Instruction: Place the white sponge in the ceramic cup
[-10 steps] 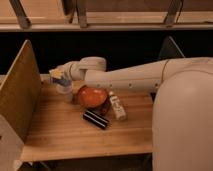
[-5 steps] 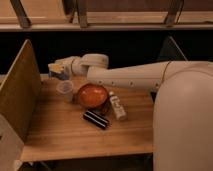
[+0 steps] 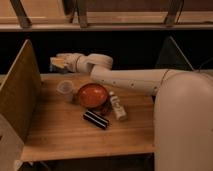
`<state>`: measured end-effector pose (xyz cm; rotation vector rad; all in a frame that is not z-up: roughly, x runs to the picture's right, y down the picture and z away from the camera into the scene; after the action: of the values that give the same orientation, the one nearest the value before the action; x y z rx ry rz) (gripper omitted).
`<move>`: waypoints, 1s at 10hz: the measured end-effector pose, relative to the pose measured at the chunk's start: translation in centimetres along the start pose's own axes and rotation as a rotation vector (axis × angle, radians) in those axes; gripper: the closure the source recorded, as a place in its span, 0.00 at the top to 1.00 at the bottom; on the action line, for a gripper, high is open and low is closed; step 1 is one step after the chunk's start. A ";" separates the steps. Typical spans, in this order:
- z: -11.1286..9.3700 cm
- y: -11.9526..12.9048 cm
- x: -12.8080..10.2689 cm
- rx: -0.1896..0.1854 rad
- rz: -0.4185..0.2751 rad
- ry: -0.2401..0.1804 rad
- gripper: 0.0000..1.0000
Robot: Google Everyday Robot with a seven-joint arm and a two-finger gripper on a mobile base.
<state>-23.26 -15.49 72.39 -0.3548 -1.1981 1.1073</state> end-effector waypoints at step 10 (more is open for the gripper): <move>1.5 0.5 10.7 0.013 0.221 0.111 0.16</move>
<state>-25.29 -6.86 78.59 -0.5421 -1.0717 1.2680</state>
